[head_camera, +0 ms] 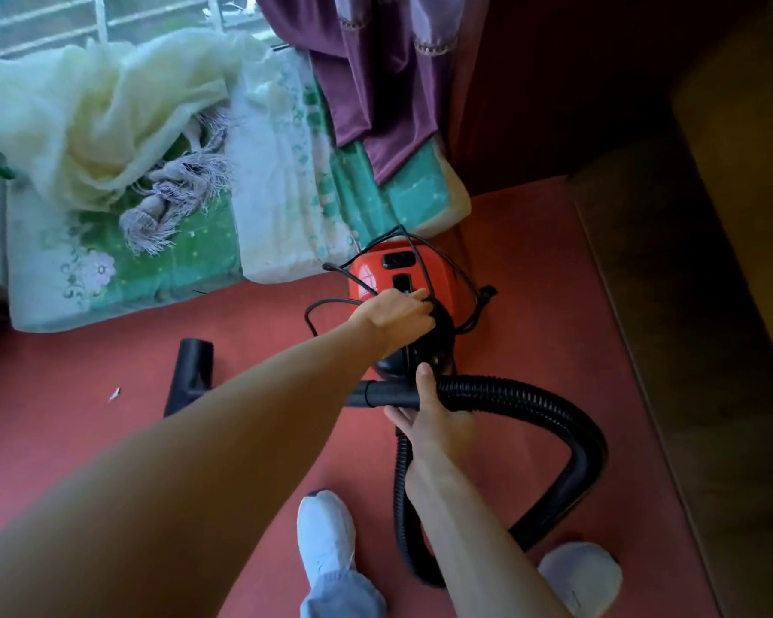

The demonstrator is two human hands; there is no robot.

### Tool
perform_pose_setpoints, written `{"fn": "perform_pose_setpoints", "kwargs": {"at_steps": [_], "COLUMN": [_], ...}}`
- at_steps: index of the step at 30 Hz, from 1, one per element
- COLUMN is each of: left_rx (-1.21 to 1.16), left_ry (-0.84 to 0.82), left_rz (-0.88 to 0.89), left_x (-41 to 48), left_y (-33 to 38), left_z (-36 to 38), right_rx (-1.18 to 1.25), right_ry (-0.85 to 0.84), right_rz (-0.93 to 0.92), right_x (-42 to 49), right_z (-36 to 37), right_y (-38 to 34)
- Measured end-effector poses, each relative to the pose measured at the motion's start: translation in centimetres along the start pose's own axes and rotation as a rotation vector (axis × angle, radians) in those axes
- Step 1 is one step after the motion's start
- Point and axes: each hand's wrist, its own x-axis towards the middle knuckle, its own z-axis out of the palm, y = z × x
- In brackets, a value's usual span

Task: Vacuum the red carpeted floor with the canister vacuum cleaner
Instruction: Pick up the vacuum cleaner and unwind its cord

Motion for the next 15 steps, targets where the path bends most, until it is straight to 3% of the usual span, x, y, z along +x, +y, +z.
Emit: {"fn": "perform_pose_setpoints", "kwargs": {"at_steps": [3, 7, 10, 15], "left_rx": [-0.039, -0.039, -0.087, -0.317], "left_ry": [0.077, 0.118, 0.142, 0.217], "left_rz": [-0.051, -0.154, -0.188, -0.348], "left_x": [-1.1, -3.4, -6.0, -11.9], "left_y": [0.7, 0.1, -0.5, -2.4], "left_z": [-1.1, -3.0, -5.1, -9.4], "right_rx": [0.020, -0.021, -0.251, -0.373], "right_ry": [0.115, 0.106, 0.108, 0.115], "right_rz": [0.021, 0.174, 0.038, -0.285], "right_x": [-1.0, -4.5, -7.8, -13.3], "right_z": [0.0, -0.8, -1.6, -1.6], "right_y": [0.6, -0.8, -2.2, -8.6]}}
